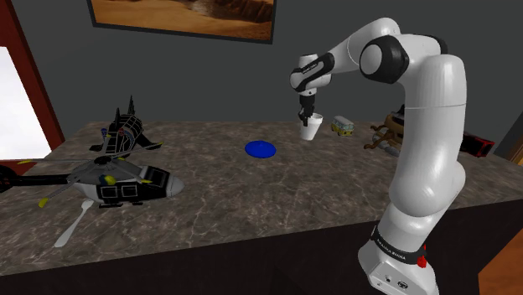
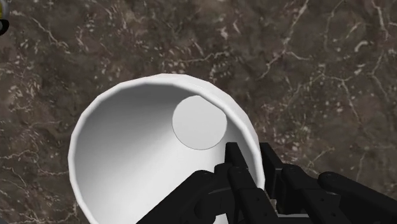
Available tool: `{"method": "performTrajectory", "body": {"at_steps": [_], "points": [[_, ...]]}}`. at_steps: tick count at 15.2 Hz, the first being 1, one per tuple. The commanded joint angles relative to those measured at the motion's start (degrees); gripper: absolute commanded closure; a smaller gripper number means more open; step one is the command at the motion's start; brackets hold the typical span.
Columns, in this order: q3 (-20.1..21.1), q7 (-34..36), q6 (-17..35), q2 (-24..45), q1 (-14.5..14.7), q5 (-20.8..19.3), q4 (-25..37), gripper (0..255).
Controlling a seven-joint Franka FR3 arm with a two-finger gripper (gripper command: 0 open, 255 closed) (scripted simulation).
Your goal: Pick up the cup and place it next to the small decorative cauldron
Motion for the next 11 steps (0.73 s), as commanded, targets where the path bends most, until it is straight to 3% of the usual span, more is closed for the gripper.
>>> {"method": "performTrajectory", "body": {"at_steps": [1, 11], "points": [[0.0, -0.1, -1.4, -0.6, 0.1, -0.1, 0.9, 255], [-0.2, -0.9, -8.3, -2.6, 0.3, -0.3, 5.9, 255]]}}
